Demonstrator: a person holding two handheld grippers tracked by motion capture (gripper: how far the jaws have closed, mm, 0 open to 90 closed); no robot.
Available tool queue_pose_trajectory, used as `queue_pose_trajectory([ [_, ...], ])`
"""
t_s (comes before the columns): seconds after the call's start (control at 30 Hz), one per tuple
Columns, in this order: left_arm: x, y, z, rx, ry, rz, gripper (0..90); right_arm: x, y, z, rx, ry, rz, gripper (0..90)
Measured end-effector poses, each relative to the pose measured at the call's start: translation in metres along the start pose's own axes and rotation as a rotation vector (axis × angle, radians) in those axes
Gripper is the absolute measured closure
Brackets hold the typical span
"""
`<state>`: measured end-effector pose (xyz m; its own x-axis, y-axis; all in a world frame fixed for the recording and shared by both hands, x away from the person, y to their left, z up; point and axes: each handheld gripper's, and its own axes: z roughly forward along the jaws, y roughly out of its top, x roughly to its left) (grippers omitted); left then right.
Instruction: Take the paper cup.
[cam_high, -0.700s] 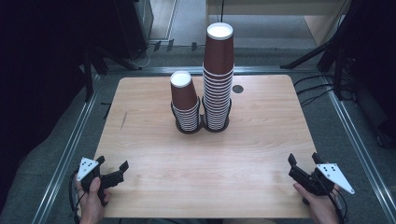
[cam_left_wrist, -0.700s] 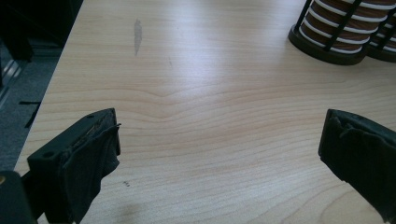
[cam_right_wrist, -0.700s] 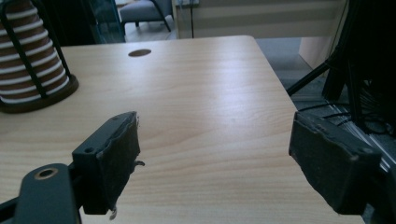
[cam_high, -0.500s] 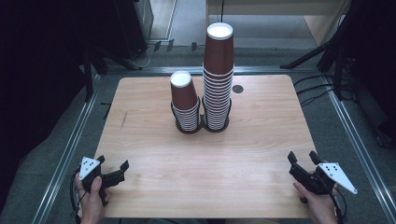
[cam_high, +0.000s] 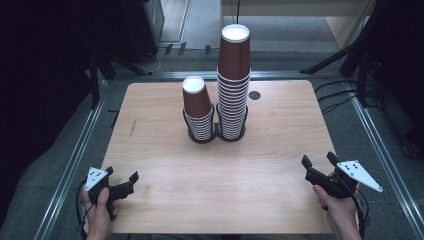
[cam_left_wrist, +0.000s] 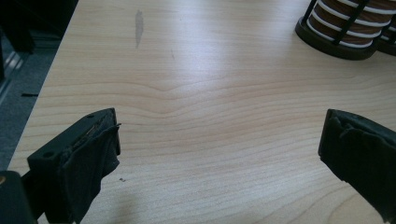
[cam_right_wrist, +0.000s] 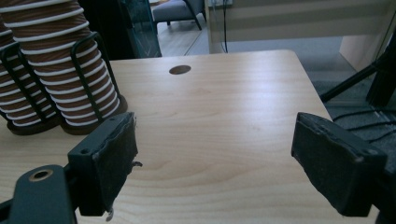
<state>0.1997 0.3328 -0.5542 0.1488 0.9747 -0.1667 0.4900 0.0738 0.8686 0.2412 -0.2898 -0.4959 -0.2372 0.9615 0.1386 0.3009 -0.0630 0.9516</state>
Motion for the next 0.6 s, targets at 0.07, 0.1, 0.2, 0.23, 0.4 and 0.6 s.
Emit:
queue_pose_trajectory([
  [0.07,0.000,0.000,0.002,0.005,0.001,-0.007,0.0,0.009,0.007,0.002,-0.016,0.012,-0.028,15.1],
  [0.1,0.000,0.000,0.002,0.005,-0.001,-0.006,0.0,0.011,0.010,0.003,-0.019,0.015,-0.030,15.0],
  [0.2,0.000,0.000,0.001,0.003,-0.006,-0.006,0.0,0.020,0.017,0.007,-0.028,0.024,-0.044,15.0],
  [0.23,0.001,0.000,0.001,0.002,-0.008,-0.006,0.0,0.023,0.019,0.008,-0.032,0.030,-0.051,15.0],
  [0.4,0.002,-0.001,0.000,-0.004,-0.023,-0.019,0.0,0.038,0.031,0.015,-0.044,0.052,-0.067,15.8],
  [0.6,0.002,-0.001,-0.001,-0.009,-0.035,-0.015,0.0,0.054,0.048,0.023,-0.057,0.071,-0.073,17.3],
])
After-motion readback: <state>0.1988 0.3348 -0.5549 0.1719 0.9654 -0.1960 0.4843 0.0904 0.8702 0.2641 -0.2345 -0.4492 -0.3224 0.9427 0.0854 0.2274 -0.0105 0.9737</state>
